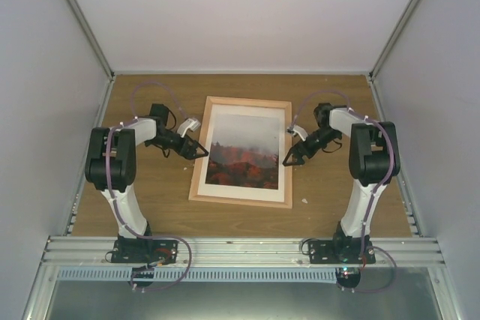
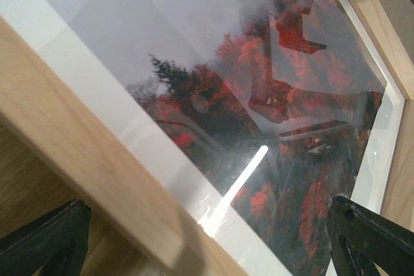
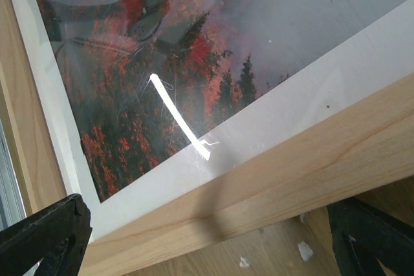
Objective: Put the photo into the frame
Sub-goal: Adjust the photo frame at the center of the board, then reset both arms
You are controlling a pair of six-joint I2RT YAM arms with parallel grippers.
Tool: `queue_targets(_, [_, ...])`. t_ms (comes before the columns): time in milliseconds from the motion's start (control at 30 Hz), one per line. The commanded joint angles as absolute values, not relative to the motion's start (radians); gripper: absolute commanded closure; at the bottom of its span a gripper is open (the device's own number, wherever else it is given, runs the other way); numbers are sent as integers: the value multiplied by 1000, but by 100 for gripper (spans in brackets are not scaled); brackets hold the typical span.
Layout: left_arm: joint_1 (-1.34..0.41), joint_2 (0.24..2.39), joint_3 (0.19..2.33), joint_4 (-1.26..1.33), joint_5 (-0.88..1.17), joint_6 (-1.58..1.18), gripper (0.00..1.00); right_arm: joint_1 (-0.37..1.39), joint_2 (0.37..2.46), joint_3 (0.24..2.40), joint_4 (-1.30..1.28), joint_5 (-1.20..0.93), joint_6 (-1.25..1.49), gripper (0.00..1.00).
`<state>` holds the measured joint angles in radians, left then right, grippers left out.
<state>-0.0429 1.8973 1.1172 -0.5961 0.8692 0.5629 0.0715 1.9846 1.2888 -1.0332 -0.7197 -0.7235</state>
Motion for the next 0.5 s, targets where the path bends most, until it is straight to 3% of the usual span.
queue_targets(0, [-35, 1844, 1092, -574, 887, 563, 1, 123, 1986, 1285, -971, -767, -696, 0])
queue_targets(300, [-32, 1778, 1047, -580, 879, 562, 1, 123, 1965, 1324, -971, -761, -666, 0])
queue_targets(467, [-5, 1715, 1168, -656, 823, 523, 1, 81, 1862, 1413, -1004, -756, -631, 0])
